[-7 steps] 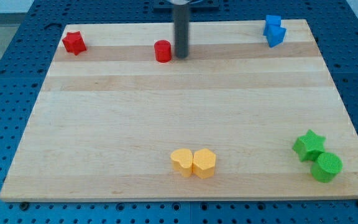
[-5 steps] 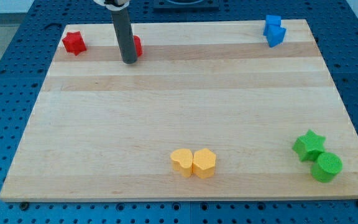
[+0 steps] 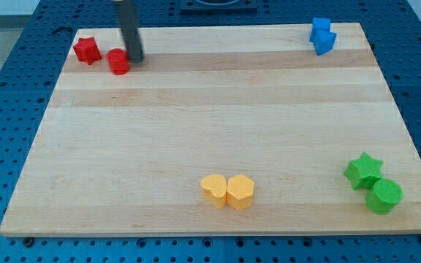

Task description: Move the red circle closer to the red star

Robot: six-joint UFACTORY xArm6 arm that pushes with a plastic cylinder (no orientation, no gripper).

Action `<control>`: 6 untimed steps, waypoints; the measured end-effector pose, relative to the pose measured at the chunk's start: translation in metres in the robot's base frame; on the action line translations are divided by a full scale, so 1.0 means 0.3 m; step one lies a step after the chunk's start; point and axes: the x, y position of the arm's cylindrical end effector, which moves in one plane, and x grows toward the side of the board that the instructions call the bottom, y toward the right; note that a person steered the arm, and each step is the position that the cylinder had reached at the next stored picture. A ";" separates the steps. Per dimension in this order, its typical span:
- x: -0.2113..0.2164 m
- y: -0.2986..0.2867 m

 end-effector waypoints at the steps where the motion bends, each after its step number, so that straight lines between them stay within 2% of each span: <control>1: 0.039 -0.053; 3: 0.136 -0.036; 4: 0.164 -0.101; 6: 0.153 -0.176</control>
